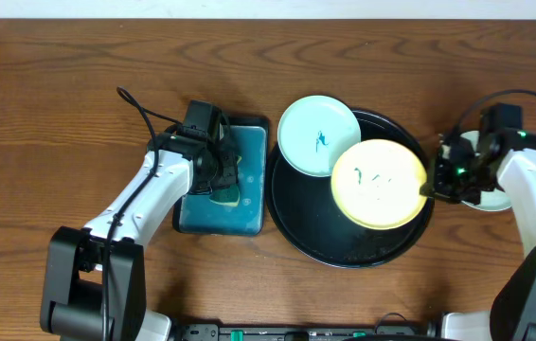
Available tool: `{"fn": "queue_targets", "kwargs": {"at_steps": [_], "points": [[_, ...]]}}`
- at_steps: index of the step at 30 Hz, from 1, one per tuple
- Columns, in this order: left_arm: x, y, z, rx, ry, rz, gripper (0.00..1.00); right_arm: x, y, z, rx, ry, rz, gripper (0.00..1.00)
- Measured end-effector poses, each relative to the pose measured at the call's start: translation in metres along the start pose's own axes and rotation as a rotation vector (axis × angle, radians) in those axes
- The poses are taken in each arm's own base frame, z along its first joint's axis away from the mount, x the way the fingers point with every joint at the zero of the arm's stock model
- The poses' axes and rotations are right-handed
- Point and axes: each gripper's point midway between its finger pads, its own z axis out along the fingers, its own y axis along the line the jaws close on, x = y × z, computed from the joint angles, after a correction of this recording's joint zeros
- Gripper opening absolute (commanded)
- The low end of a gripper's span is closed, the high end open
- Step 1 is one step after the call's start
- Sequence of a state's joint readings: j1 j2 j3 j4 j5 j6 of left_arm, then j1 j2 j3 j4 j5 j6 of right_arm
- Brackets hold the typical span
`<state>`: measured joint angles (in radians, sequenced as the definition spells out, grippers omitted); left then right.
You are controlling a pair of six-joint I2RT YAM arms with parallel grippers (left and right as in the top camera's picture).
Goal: Clean dirty plates on tray and stack at the side
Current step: 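Pull the yellow plate toward the near side of the black tray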
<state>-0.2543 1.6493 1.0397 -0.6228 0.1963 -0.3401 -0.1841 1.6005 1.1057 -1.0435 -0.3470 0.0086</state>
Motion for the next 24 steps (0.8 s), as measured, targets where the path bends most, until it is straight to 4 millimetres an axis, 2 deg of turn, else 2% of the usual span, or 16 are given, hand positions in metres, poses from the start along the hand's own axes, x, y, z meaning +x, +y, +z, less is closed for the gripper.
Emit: {"fn": "queue_targets", "kwargs": {"at_steps": [4, 12, 17, 20, 24], "points": [[0.0, 0.0, 0.0, 0.0, 0.0, 0.0, 0.07, 0.008, 0.008, 0.013, -0.002, 0.023, -0.039, 0.01], [0.0, 0.0, -0.001, 0.001, -0.003, 0.003, 0.07, 0.04, 0.017, 0.058, -0.003, 0.081, -0.087, 0.01], [-0.005, -0.008, -0.016, 0.023, -0.051, 0.044, 0.08, 0.048, 0.025, 0.076, -0.004, 0.076, -0.104, 0.01], [-0.013, -0.03, -0.037, 0.074, -0.131, 0.098, 0.07, 0.048, 0.026, 0.08, 0.003, 0.069, -0.093, 0.01], [-0.015, -0.079, -0.054, 0.186, -0.209, 0.211, 0.08, 0.046, 0.024, 0.081, 0.028, 0.055, -0.071, 0.01]]}}
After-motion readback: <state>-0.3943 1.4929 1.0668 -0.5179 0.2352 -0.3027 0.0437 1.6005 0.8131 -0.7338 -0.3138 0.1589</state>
